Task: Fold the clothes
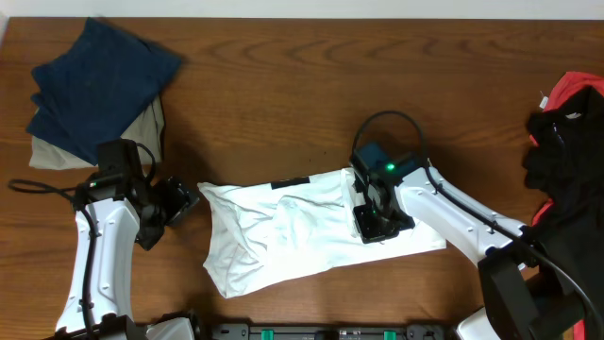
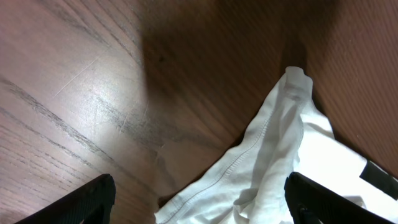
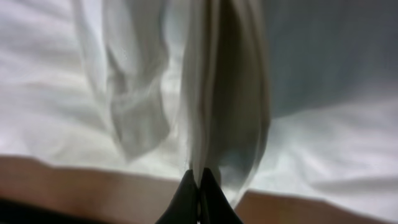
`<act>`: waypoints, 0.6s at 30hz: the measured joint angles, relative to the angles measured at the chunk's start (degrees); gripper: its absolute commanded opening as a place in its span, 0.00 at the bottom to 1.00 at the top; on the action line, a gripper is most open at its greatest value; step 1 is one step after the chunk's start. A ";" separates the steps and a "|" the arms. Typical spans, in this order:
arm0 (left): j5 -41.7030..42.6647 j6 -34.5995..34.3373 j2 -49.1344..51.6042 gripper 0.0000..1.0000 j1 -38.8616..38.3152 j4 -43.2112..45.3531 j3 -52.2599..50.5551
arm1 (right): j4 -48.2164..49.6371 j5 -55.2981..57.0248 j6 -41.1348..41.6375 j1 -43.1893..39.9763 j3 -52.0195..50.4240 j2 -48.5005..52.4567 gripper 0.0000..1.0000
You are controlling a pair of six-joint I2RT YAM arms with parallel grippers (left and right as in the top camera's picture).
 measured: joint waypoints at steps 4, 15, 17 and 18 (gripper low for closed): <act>0.00 0.00 0.00 0.88 0.00 0.00 0.00 | -4.48 -0.55 -0.07 0.00 2.32 0.00 0.01; 0.00 0.00 0.00 0.88 0.02 0.02 0.00 | -5.66 -10.34 -7.08 -0.04 2.93 0.00 0.01; 0.00 0.00 0.00 0.88 0.00 0.00 0.00 | -5.66 -12.17 -9.09 -0.02 2.93 0.00 0.01; 0.00 0.02 0.00 0.88 0.00 0.00 0.00 | -5.68 -12.90 -9.94 -0.02 2.93 0.00 0.01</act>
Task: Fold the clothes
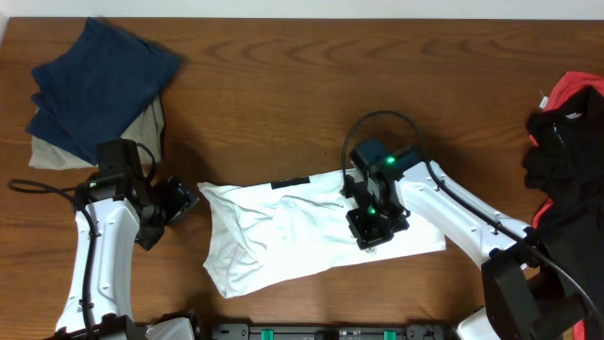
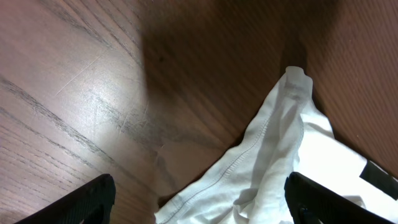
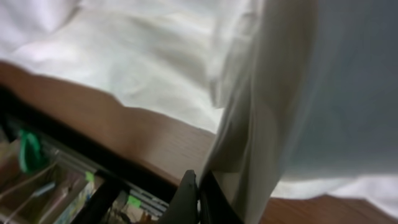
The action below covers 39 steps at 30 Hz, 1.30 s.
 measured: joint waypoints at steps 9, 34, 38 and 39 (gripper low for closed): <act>0.00 0.00 0.00 0.88 0.02 0.00 0.00 | 3.37 -3.23 -3.45 0.09 0.02 0.00 0.42; 7.91 10.64 1.55 0.98 -3.06 -0.09 -5.77 | 6.71 19.17 11.87 -6.93 0.13 0.00 0.44; 9.20 12.83 2.97 0.98 -6.88 1.64 -8.28 | 6.71 19.39 11.89 -6.93 0.13 0.00 0.44; 9.40 13.22 3.39 0.98 -7.87 2.25 -8.63 | 6.73 19.43 11.89 -6.93 0.13 0.00 0.44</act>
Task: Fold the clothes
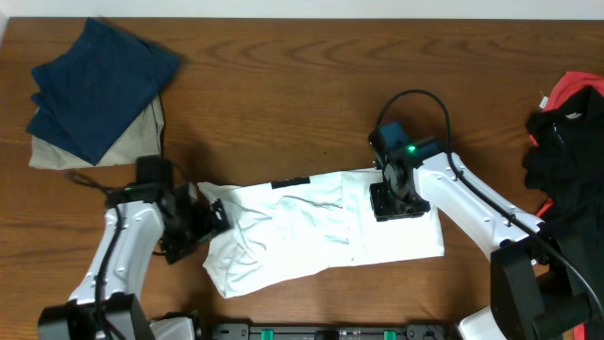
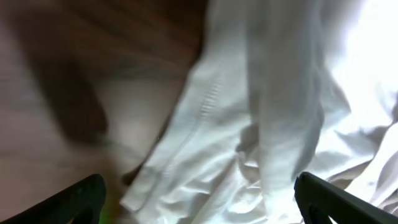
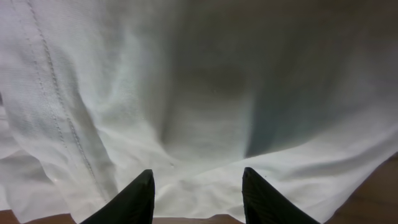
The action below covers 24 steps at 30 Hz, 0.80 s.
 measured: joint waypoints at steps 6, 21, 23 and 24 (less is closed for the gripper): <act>0.66 1.31 4.83 0.98 -5.16 4.57 -1.57 | -0.13 0.20 0.02 0.00 0.00 0.00 0.44; 5.60 1.01 10.49 0.06 -8.59 4.85 -1.29 | -0.37 0.72 0.17 0.00 0.00 0.00 0.45; 5.66 1.53 10.58 0.06 -8.59 4.42 -1.03 | -0.57 1.70 0.20 -0.02 0.00 0.00 0.45; 5.33 1.51 10.58 0.06 -8.59 3.93 -0.74 | -0.68 2.25 0.20 -0.13 0.00 0.00 0.45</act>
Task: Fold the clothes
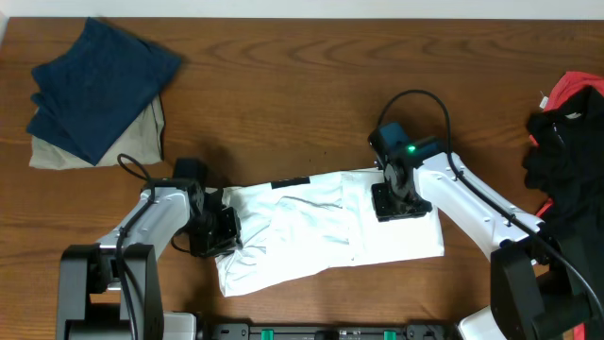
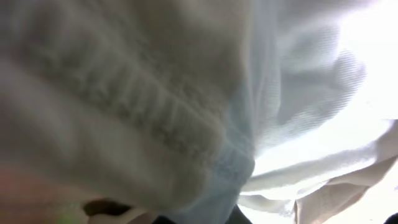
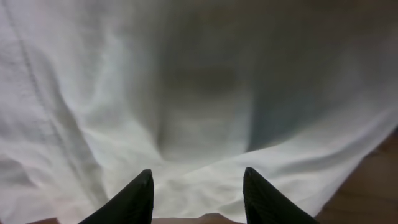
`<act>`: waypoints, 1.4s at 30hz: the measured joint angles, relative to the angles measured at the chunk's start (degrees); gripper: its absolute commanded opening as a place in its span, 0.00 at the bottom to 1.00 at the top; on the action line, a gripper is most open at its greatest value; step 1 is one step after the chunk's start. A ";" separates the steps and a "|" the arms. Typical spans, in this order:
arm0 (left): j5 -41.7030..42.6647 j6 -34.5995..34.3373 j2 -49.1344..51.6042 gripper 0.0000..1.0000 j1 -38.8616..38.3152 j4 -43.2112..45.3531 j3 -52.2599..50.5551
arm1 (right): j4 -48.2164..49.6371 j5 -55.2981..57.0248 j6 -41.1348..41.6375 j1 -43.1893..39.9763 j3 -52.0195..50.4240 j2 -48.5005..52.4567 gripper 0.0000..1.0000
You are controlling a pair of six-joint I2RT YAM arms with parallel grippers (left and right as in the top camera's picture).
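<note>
A white garment (image 1: 311, 236) lies crumpled across the middle of the wooden table (image 1: 283, 104). Its right part lies flatter under my right gripper (image 1: 396, 203). That gripper (image 3: 198, 199) stands open just above the white cloth (image 3: 199, 93), with nothing between its fingers. At the garment's left edge, my left gripper (image 1: 219, 231) is shut on the fabric. A hemmed fold of the white cloth (image 2: 155, 93) fills the left wrist view from very close. Only the dark tips of the left gripper (image 2: 208, 218) show there, close together at the bottom.
A stack of folded clothes (image 1: 94, 90), dark blue on top of beige, sits at the back left. A pile of black and red clothes (image 1: 566, 161) lies at the right edge. Bare table stretches behind the garment.
My left gripper has moved right from beside the garment's left edge onto it and shut on the fabric. That edge now lies a little further right. The right gripper stays open over the right part.
At first my right gripper was shut on a fold near the garment's middle, and the left stood open beside its left corner. Later the right gripper was open over the flattened right part and the left was at the edge. Now the left grips that edge.
</note>
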 measured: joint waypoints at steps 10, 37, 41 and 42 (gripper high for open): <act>-11.54 -1.29 0.74 0.06 8.26 -12.46 18.78 | -0.15 3.06 -0.13 -6.99 0.00 0.00 0.49; -11.58 -8.28 1.99 0.06 -28.89 -18.71 37.75 | -1.49 3.69 -4.33 -19.43 0.00 0.00 0.51; -11.82 -9.88 4.81 0.06 -34.60 -18.53 37.66 | -1.57 3.69 -4.33 -19.43 0.00 0.00 0.51; -11.85 -10.16 5.68 0.06 -35.78 -18.53 37.66 | -1.55 3.69 -4.33 -19.43 0.00 0.00 0.51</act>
